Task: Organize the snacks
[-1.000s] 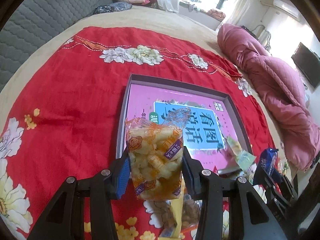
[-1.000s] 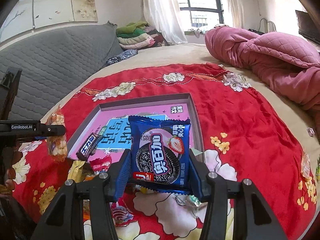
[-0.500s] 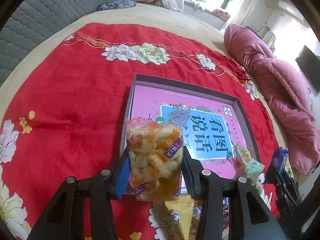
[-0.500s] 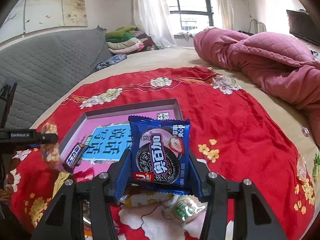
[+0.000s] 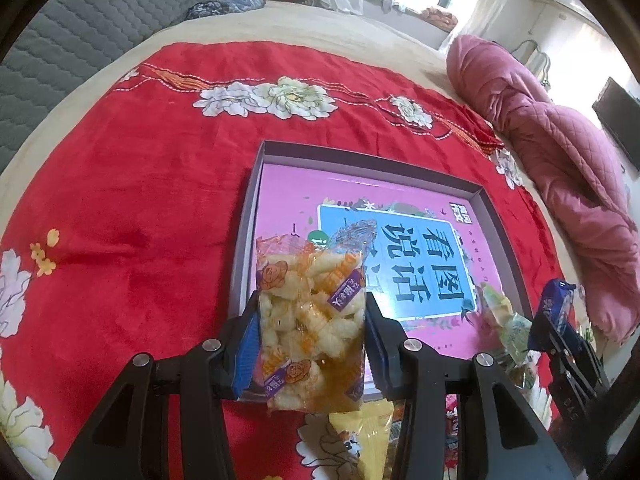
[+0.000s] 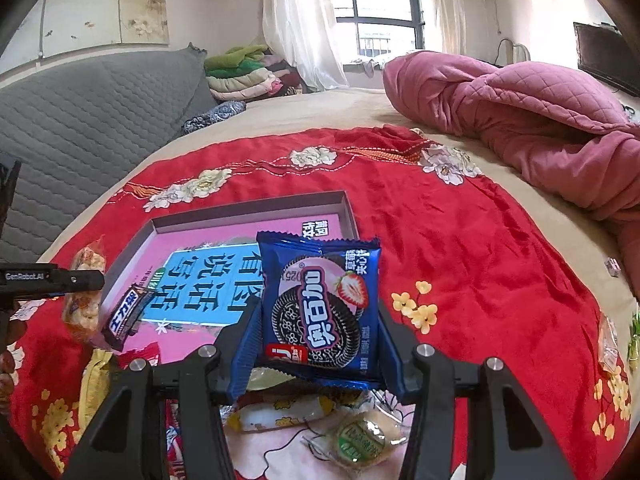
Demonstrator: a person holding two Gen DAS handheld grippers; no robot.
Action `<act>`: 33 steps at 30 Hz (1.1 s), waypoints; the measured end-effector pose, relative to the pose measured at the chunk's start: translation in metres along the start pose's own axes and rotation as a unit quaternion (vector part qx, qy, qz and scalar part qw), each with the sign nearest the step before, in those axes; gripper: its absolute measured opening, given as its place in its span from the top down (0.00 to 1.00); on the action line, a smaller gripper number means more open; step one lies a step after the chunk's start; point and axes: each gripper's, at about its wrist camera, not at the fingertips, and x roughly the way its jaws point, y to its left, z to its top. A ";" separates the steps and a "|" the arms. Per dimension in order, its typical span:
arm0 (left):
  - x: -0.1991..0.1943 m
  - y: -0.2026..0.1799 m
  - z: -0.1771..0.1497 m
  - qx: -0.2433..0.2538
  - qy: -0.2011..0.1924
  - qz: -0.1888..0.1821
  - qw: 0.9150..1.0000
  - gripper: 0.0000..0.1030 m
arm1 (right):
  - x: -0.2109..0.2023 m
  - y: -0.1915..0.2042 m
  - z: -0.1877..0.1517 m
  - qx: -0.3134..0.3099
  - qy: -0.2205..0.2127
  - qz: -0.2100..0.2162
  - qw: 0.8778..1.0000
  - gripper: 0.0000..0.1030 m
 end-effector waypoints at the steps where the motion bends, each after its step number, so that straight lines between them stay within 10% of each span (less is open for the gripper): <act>1: 0.001 -0.001 0.000 0.002 0.001 0.000 1.000 0.54 | 0.003 0.000 0.000 0.000 0.002 0.001 1.000 0.49; 33: 0.018 -0.030 -0.005 0.026 0.031 -0.019 0.999 0.54 | 0.025 0.011 -0.010 -0.028 0.033 0.021 0.999 0.48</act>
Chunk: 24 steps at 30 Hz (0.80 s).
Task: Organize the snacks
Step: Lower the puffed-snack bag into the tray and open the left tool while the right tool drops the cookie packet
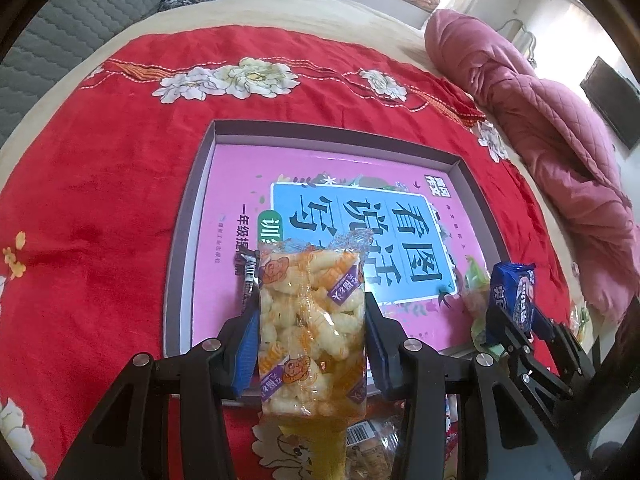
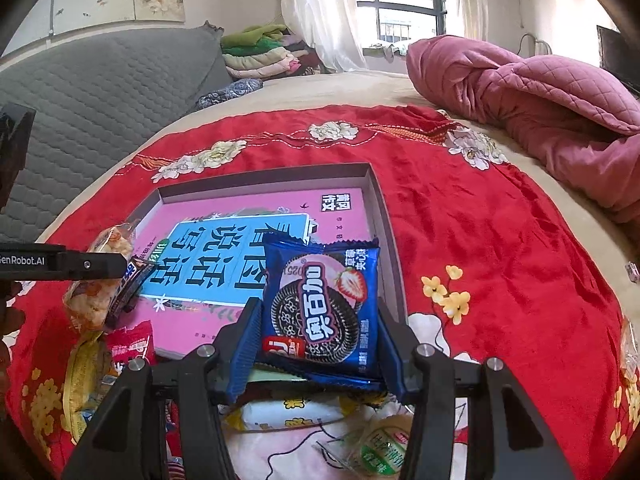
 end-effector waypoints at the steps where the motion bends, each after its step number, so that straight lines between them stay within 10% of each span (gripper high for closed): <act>1: 0.000 0.000 0.000 0.000 0.000 0.000 1.000 0.54 | 0.000 0.000 0.000 -0.001 -0.001 -0.004 1.000 0.48; 24: 0.007 -0.005 -0.003 -0.004 0.018 -0.013 1.000 0.54 | -0.001 -0.008 -0.002 0.013 0.001 -0.012 1.000 0.42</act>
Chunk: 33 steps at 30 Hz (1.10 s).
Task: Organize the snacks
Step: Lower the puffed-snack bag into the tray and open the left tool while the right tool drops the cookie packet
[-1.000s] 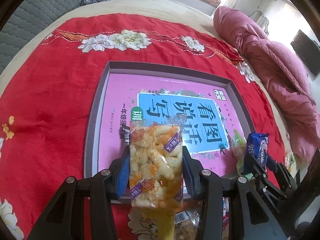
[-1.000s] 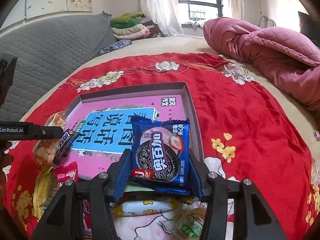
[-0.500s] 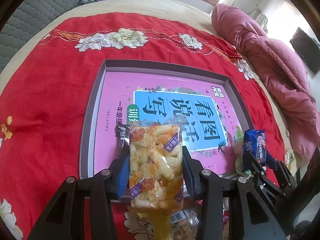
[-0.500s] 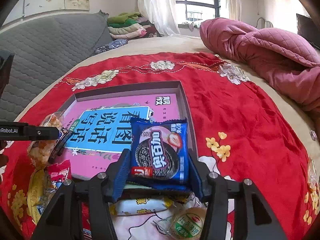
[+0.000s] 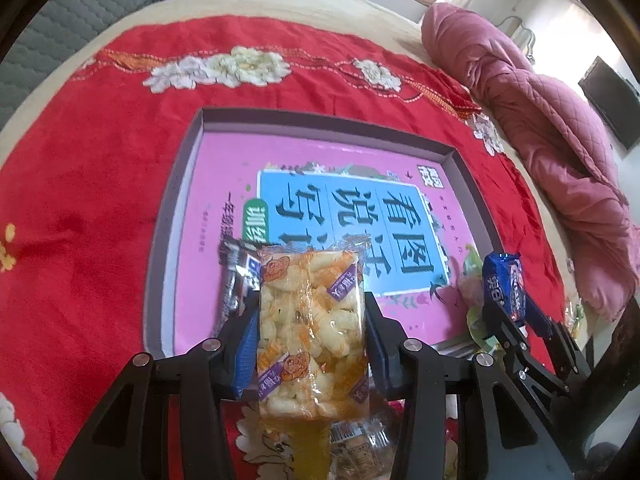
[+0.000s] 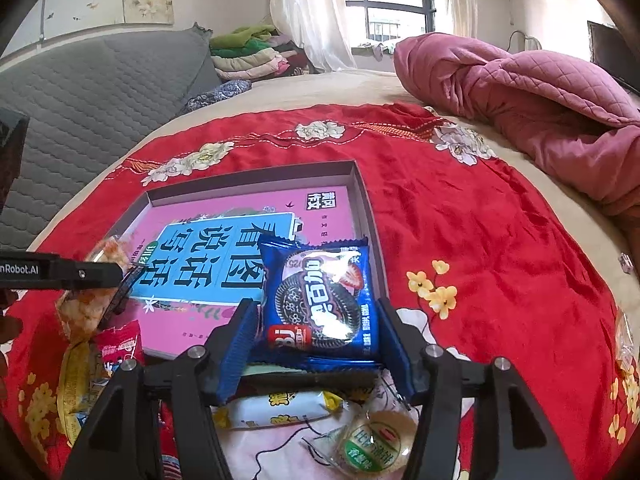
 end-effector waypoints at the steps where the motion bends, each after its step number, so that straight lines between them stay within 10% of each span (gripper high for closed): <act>1: 0.001 -0.001 -0.001 0.002 0.001 0.002 1.000 0.54 | 0.000 0.000 0.000 0.000 0.000 0.000 1.000 0.42; 33: -0.014 0.010 0.002 -0.014 -0.019 -0.013 1.000 0.45 | -0.004 0.002 0.001 -0.003 -0.005 -0.001 1.000 0.39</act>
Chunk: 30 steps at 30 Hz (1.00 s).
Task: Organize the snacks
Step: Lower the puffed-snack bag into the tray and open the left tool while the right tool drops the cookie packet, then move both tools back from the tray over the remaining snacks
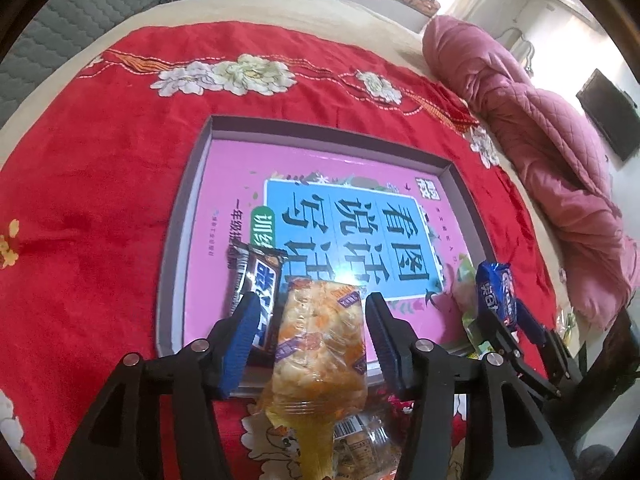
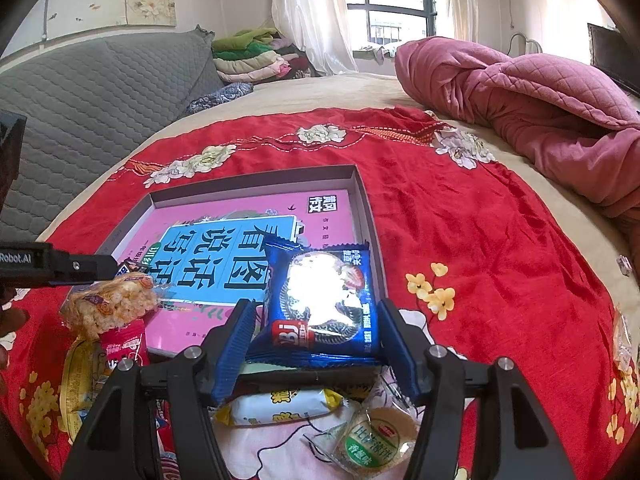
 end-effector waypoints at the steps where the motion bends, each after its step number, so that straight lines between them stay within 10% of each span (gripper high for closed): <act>1: -0.002 0.002 0.001 -0.003 -0.003 0.000 1.000 0.45 | -0.001 0.000 0.001 -0.001 -0.003 -0.002 1.000 0.36; 30: -0.032 0.011 -0.043 0.025 0.032 0.020 0.999 0.45 | -0.011 -0.007 0.001 0.009 -0.018 -0.004 1.000 0.29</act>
